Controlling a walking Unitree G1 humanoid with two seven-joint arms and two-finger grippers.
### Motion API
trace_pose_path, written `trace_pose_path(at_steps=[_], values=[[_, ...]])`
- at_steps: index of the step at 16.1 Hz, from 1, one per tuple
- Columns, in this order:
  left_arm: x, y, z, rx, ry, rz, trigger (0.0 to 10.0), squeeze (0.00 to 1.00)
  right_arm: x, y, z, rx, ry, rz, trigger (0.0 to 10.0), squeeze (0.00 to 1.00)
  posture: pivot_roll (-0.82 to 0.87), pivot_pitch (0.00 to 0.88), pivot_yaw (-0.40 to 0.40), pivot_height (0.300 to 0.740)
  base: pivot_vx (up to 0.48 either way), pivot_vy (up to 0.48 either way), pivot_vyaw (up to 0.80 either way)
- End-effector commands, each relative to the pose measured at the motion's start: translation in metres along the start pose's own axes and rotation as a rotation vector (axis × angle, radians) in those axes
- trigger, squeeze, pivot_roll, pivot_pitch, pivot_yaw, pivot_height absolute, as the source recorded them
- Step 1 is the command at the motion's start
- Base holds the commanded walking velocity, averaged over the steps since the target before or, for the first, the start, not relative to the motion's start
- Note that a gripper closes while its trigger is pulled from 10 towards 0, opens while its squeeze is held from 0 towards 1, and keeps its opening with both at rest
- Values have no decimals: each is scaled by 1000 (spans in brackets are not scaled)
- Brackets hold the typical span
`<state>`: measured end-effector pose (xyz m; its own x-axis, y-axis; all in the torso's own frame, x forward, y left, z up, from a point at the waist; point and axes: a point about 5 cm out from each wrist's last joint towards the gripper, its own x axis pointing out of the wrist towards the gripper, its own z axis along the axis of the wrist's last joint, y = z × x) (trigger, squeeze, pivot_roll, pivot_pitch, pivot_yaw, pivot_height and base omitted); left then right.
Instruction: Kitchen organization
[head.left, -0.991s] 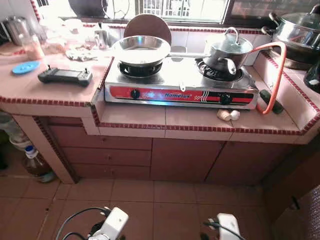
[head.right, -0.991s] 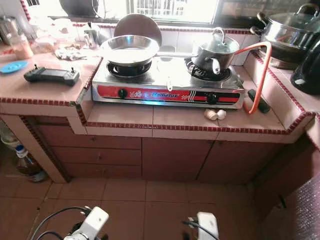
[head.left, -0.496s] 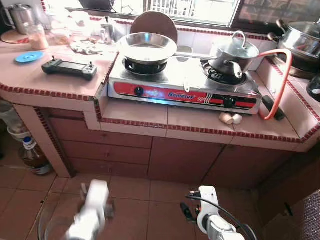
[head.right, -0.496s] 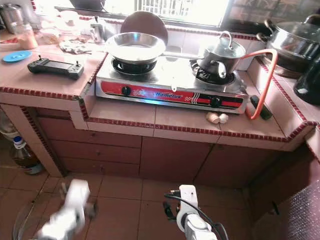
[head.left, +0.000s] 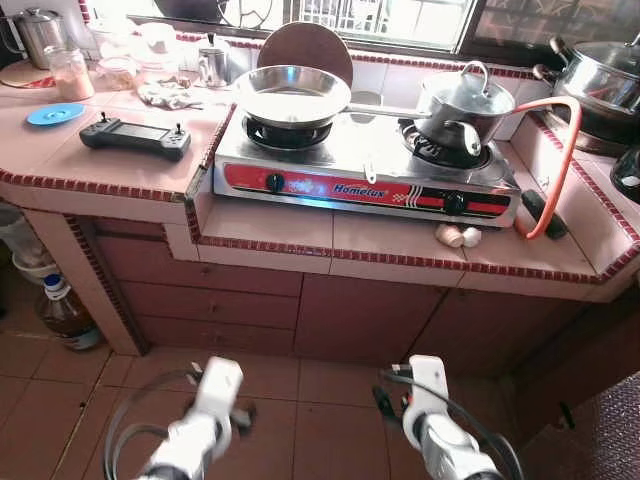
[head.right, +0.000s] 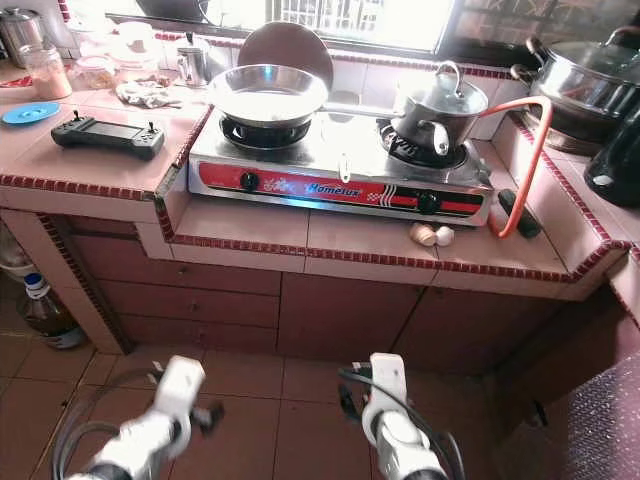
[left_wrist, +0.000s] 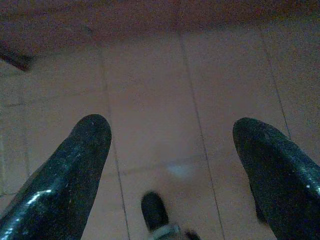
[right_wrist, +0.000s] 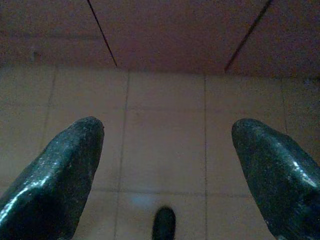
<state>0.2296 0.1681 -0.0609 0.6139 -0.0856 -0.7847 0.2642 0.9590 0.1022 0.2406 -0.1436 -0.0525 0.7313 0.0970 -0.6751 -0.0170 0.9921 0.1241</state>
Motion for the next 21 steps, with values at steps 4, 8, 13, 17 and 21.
trace_pose_path(at_steps=[4, 8, 13, 17, 21], values=[[-6, 4, -29, 121, 95, -16, 10000, 0, -13, -13, -41, -67, 134, -34, 10000, 0, 219, 0, -82, 740, 0, 0, 0], [-12, 17, -48, 213, 151, -28, 10000, 0, -20, -14, -61, 1, 177, -73, 10000, 0, 229, 0, -14, 740, 0, 0, 0], [-13, 33, -34, 335, 135, -60, 10000, 0, -20, -5, -65, 66, 186, -89, 10000, 0, 252, 0, 57, 740, 0, 0, 0], [-13, 30, -37, 276, 126, -51, 10000, 0, -21, -8, -67, 79, 188, -106, 10000, 0, 228, 0, 52, 740, 0, 0, 0], [-11, 19, -39, 184, 127, -49, 10000, 0, -23, -16, -70, 43, 197, -105, 10000, 0, 208, 0, 4, 740, 0, 0, 0]])
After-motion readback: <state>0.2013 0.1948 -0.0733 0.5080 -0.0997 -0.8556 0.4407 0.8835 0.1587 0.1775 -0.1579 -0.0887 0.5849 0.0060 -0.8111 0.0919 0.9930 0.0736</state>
